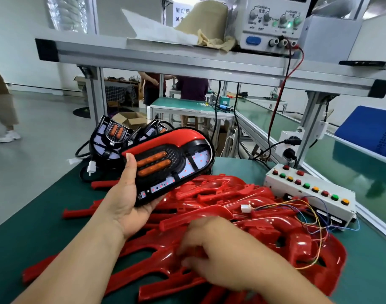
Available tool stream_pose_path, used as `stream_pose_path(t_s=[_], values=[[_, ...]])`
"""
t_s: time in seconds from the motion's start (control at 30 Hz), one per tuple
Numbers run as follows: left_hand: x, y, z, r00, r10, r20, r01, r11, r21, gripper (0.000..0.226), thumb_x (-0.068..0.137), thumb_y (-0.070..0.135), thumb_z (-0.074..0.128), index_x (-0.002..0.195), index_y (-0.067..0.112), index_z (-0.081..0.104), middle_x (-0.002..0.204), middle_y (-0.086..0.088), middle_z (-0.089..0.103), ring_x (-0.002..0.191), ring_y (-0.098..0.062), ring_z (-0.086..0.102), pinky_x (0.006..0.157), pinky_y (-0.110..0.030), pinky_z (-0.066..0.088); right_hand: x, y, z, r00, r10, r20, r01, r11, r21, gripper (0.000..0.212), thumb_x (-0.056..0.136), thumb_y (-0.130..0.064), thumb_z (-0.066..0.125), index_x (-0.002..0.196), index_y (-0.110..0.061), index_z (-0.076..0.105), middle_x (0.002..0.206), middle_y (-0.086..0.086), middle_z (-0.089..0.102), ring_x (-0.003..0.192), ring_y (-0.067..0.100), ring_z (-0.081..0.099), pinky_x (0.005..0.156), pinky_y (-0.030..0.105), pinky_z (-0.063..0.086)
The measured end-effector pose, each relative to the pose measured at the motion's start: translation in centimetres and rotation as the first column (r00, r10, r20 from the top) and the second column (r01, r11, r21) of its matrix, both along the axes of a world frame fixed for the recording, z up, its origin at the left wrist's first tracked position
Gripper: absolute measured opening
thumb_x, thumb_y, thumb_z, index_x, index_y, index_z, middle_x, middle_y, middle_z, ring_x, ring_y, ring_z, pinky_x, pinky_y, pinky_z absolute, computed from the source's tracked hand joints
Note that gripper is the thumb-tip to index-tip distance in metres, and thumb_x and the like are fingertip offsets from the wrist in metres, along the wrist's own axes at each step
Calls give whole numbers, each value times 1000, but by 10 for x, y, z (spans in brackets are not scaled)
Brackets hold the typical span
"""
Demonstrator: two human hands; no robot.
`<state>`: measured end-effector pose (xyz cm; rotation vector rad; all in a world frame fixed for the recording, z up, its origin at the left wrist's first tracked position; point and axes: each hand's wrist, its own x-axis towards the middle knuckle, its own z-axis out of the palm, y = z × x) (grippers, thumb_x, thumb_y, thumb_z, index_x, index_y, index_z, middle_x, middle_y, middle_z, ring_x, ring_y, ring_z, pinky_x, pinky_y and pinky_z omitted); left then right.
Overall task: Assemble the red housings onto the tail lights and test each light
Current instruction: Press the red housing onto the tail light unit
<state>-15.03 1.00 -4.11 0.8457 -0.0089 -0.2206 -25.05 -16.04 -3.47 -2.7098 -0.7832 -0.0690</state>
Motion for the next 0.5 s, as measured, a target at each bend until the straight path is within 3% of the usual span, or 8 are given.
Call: stream_pose_path(t_s=[0.1, 0.27, 0.33, 0.4, 0.5], values=[[1, 1, -2, 1000, 15, -12, -15, 1000, -3, 63, 70, 62, 57, 111, 15, 67, 102, -13, 75, 85, -25, 75, 62, -36, 62, 3, 8, -9, 998, -60, -12, 58, 991, -119, 25, 88, -32, 63, 112, -30, 68, 116, -5, 52, 115, 16, 47, 95, 29, 43], [3, 3, -3, 1000, 5, -11, -5, 1000, 5, 63, 69, 64, 58, 107, 14, 69, 102, -12, 76, 86, -25, 75, 67, -38, 62, 5, -1, -8, 994, -13, -106, 13, 1000, -3, 13, 90, -29, 65, 102, -26, 68, 116, -10, 49, 115, 9, 44, 99, 27, 40], [3, 4, -4, 1000, 6, 1, -6, 1000, 21, 64, 68, 65, 58, 107, 14, 69, 102, -12, 76, 88, -25, 74, 69, -37, 62, 4, -11, 2, 987, 18, -161, 3, 991, 131, 1, 91, -27, 64, 92, -26, 64, 111, -13, 55, 107, 2, 51, 97, 22, 41], [3, 5, -4, 1000, 4, 15, -4, 1000, 29, 65, 68, 65, 58, 110, 16, 68, 104, -12, 75, 90, -25, 74, 68, -36, 62, 3, -26, 12, 975, -4, -221, 73, 950, 304, 9, 91, -28, 64, 85, -33, 60, 98, -17, 62, 90, -3, 57, 84, 17, 45], [3, 6, -3, 999, -19, 26, 18, 999, 43, 63, 72, 65, 55, 110, 16, 70, 105, -11, 75, 90, -26, 74, 61, -36, 62, 2, -48, 24, 968, -61, -243, 205, 751, 628, 14, 86, -36, 67, 84, -21, 67, 76, -11, 64, 67, -1, 57, 64, 12, 44]])
